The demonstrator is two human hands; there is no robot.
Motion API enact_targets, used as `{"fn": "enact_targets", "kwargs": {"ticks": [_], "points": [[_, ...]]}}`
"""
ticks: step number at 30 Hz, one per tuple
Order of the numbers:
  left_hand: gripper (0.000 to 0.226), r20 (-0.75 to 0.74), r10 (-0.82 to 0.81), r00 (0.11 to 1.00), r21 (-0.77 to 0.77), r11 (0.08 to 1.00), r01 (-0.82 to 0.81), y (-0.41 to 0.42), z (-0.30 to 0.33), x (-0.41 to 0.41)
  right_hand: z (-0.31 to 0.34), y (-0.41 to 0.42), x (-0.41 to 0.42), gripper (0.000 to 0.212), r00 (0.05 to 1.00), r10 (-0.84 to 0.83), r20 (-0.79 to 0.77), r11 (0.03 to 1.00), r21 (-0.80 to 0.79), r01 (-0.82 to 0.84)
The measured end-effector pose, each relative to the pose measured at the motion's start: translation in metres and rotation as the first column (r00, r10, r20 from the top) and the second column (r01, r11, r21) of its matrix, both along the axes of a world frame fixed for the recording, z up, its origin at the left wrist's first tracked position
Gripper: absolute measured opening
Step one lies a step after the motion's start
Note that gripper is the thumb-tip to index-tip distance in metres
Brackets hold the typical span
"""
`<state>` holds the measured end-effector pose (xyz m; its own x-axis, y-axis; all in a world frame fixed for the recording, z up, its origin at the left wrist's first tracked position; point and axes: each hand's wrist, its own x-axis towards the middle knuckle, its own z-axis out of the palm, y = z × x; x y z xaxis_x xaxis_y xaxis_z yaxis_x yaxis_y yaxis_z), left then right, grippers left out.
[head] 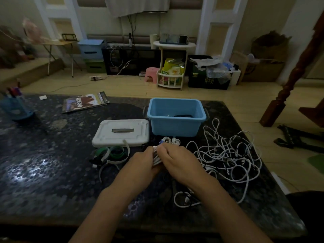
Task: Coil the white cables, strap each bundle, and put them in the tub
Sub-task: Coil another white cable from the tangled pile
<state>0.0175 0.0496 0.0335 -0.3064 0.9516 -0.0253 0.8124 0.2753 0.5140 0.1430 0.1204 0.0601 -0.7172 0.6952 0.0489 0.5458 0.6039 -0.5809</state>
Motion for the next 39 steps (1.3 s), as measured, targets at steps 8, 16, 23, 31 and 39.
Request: {"fn": "enact_targets", "kwargs": {"ticks": [8, 16, 23, 31, 39], "points": [[0.047, 0.275, 0.025, 0.961, 0.047, 0.998, -0.039, -0.005, 0.018, 0.002, 0.001, 0.008, -0.009, 0.031, 0.992, 0.070, -0.108, 0.994, -0.079, -0.079], [0.018, 0.909, 0.039, 0.415, -0.067, 0.996, 0.054, -0.033, 0.033, -0.007, 0.004, 0.005, -0.010, 0.023, 0.941, 0.247, -0.230, 0.962, -0.062, -0.267], [0.017, 0.951, 0.037, 0.306, -0.059, 0.996, 0.062, -0.046, 0.026, -0.019, -0.004, 0.003, -0.021, 0.025, 0.917, 0.297, -0.264, 0.947, -0.038, -0.318], [0.018, 0.159, 0.116, 0.980, 0.101, 0.986, -0.133, -0.041, 0.010, -0.021, -0.013, 0.001, -0.034, 0.031, 0.978, 0.170, -0.121, 0.981, -0.077, -0.180], [0.018, -0.381, 0.199, 0.903, 0.225, 0.967, -0.119, -0.045, -0.002, -0.016, -0.012, -0.007, -0.044, 0.039, 0.988, 0.047, -0.145, 0.975, -0.206, -0.077]]}}
